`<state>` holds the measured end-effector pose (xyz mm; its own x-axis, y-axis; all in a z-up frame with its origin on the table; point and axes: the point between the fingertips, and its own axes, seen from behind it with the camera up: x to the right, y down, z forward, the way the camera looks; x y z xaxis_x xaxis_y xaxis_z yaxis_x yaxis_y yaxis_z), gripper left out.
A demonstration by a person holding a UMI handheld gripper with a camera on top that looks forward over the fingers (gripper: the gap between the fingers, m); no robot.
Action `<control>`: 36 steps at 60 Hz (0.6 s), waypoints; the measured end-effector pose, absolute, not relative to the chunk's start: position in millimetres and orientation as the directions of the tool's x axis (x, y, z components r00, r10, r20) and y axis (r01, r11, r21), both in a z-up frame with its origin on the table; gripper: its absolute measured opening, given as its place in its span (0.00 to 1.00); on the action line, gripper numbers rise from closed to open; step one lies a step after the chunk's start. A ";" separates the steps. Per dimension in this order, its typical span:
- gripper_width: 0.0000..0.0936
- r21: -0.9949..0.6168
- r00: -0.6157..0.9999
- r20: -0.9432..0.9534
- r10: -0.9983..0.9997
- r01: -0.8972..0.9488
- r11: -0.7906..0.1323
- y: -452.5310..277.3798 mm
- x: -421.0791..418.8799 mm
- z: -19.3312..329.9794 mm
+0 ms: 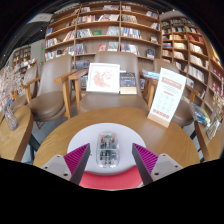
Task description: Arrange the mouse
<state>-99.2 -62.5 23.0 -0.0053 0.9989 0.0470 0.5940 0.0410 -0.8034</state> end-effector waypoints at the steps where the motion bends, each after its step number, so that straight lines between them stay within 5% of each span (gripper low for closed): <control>1: 0.91 -0.806 -0.008 0.041 0.999 0.590 0.037 -62.8 -94.6 28.1; 20: 0.91 -0.845 0.014 -0.002 1.000 0.535 -0.009 -40.4 73.5 131.2; 36: 0.91 -0.854 0.026 0.065 0.998 0.518 0.042 -11.6 243.7 151.6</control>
